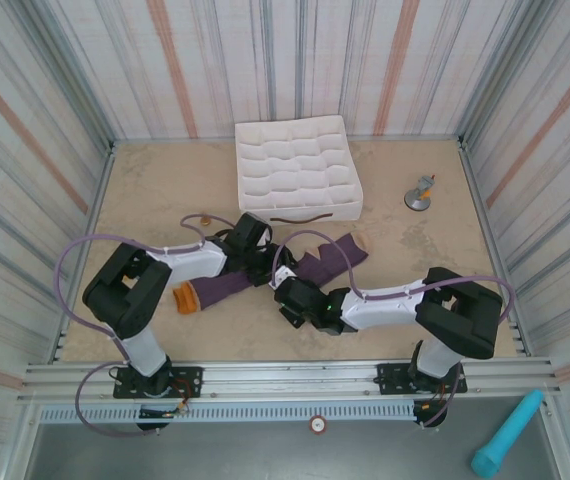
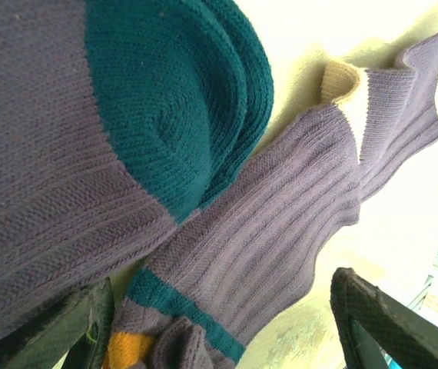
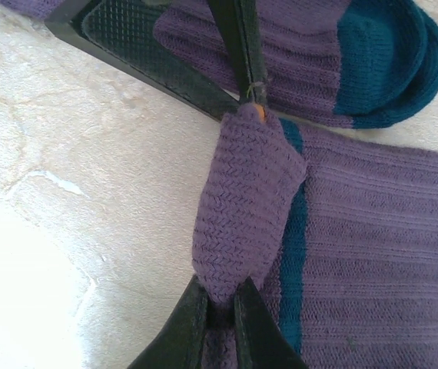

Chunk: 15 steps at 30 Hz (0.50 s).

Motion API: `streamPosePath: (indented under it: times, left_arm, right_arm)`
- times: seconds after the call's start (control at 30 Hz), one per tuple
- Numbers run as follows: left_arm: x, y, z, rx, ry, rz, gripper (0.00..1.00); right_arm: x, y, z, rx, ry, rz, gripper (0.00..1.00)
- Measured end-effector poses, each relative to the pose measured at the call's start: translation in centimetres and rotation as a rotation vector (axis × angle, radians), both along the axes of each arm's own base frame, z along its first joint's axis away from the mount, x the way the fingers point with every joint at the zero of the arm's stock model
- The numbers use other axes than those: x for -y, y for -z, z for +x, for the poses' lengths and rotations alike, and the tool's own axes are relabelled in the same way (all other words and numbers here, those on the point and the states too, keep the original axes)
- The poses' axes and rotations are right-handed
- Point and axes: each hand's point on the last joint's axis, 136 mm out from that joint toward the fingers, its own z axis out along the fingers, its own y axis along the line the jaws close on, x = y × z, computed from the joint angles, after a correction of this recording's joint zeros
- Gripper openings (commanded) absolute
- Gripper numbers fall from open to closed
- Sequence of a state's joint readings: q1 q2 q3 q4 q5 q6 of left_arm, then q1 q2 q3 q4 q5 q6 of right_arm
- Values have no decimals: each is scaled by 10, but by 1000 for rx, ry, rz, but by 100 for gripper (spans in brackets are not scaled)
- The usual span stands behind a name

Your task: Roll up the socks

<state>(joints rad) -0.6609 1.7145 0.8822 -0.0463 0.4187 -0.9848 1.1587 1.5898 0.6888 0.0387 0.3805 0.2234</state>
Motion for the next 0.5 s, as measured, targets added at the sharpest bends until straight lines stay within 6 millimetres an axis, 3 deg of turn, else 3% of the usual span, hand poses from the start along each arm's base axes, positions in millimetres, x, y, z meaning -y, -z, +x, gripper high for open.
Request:
streamPosePath:
  times: [0.23,0.5]
  left_arm:
    - [-2,0,4,-5,-33,-34,76]
    - [-6,-1,-4,-75,-42,-92,75]
  right_arm:
    - [-1,0,0,-5,2,10,0]
    - [22,7,12,38,116,-34,0]
